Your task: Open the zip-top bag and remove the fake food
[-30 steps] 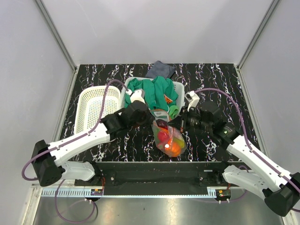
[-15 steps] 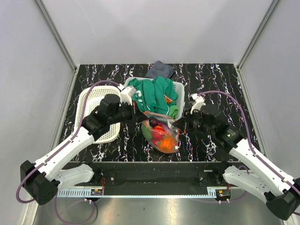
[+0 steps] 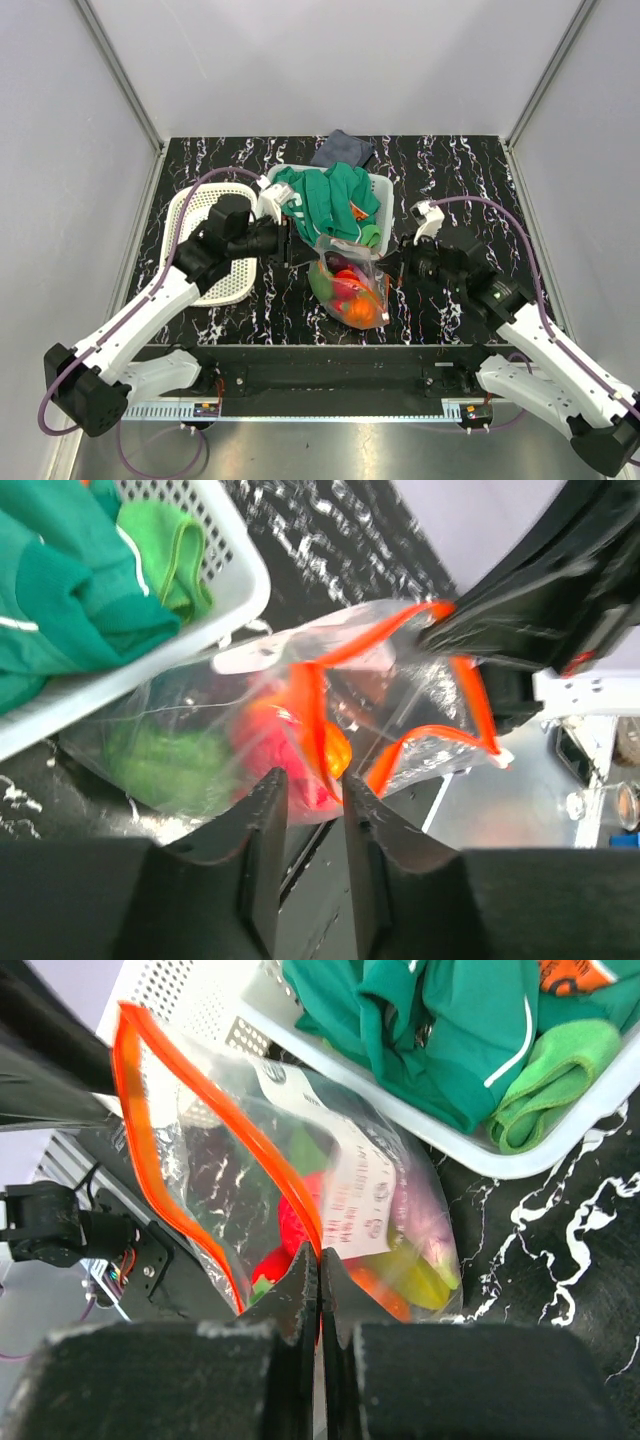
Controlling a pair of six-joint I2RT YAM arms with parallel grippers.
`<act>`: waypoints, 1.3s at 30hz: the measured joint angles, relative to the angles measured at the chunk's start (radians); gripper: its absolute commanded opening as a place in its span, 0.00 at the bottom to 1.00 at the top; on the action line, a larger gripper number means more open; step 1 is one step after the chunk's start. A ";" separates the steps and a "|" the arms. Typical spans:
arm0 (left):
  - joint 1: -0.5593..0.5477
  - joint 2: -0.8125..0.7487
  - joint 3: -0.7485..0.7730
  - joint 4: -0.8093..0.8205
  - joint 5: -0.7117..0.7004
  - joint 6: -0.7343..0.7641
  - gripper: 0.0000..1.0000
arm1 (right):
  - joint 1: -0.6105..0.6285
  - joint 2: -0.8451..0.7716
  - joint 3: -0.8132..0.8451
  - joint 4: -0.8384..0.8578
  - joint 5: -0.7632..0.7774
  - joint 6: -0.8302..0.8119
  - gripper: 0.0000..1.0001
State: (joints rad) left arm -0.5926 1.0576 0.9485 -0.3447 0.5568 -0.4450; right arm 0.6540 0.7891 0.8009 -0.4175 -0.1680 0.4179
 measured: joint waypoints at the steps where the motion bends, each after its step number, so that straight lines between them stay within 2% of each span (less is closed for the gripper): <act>1: 0.002 -0.003 0.002 0.007 0.003 -0.008 0.35 | 0.000 0.010 0.002 0.001 -0.003 0.000 0.00; 4: -0.013 -0.015 0.019 0.026 0.006 -0.035 0.36 | 0.000 0.053 0.002 0.003 -0.015 0.001 0.00; 7: -0.081 -0.020 0.063 0.045 -0.002 -0.051 0.35 | 0.000 0.063 0.002 0.005 -0.026 0.002 0.00; 8: -0.116 -0.020 0.080 0.050 -0.019 -0.058 0.30 | 0.000 0.061 0.002 0.008 -0.029 0.003 0.00; 14: -0.307 0.045 0.174 0.083 -0.169 -0.088 0.20 | 0.000 0.056 0.002 0.020 -0.036 0.015 0.00; 22: -0.338 0.222 0.214 0.011 -0.407 -0.085 0.15 | 0.000 0.024 0.011 0.026 -0.037 0.035 0.00; 28: -0.370 0.274 0.224 -0.031 -0.468 -0.057 0.16 | 0.000 0.024 0.011 0.027 -0.039 0.039 0.00; 32: -0.383 0.286 0.224 -0.042 -0.488 -0.029 0.25 | 0.000 0.024 0.011 0.027 -0.044 0.040 0.00; 39: -0.412 0.316 0.224 -0.089 -0.518 0.022 0.30 | 0.000 0.023 0.011 0.027 -0.045 0.040 0.00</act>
State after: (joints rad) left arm -1.0046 1.3739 1.1721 -0.4335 0.0383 -0.4232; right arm 0.6544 0.8124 0.8116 -0.3901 -0.2131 0.4576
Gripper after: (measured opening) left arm 0.268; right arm 0.010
